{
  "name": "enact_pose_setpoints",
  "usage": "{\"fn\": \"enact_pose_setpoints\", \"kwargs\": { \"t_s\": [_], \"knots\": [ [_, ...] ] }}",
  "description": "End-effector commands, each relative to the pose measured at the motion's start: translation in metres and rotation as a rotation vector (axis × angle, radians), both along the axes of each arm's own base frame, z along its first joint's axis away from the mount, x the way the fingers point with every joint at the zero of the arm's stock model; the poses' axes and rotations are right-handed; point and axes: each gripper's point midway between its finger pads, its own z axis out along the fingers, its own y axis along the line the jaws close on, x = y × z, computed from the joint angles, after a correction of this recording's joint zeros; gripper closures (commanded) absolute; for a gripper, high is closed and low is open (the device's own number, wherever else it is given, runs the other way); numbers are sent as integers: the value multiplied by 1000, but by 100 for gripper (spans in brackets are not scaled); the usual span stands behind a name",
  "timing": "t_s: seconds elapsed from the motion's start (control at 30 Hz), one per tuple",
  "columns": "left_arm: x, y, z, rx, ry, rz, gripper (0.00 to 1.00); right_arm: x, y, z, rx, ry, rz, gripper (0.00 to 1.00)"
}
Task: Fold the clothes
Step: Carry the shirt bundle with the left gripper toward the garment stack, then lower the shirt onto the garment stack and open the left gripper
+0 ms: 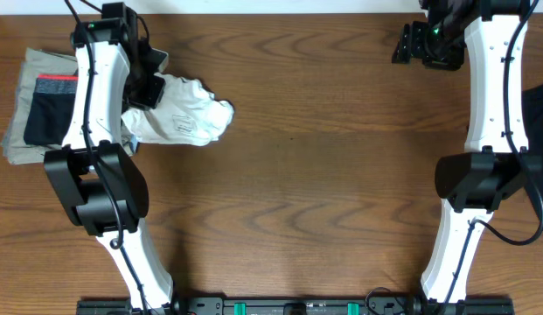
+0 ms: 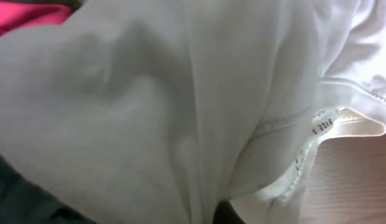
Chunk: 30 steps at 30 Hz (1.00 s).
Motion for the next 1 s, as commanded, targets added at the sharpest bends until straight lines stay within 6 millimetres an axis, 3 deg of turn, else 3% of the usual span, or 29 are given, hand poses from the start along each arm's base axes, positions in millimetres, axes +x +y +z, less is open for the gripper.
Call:
{"fn": "enact_pose_setpoints", "kwargs": {
  "t_s": [0.0, 0.43, 0.77, 0.97],
  "knots": [
    [6, 13, 21, 54, -56, 7, 94, 2, -3, 3, 0, -10, -16, 28],
    [25, 34, 44, 154, -145, 1, 94, 1, -5, 3, 0, -9, -20, 28],
    [14, 52, 88, 174, -237, 30, 94, 1, -5, 3, 0, -8, -20, 28],
    [9, 64, 93, 152, -251, 20, 94, 1, -5, 3, 0, -7, -20, 28]
  ]
}}
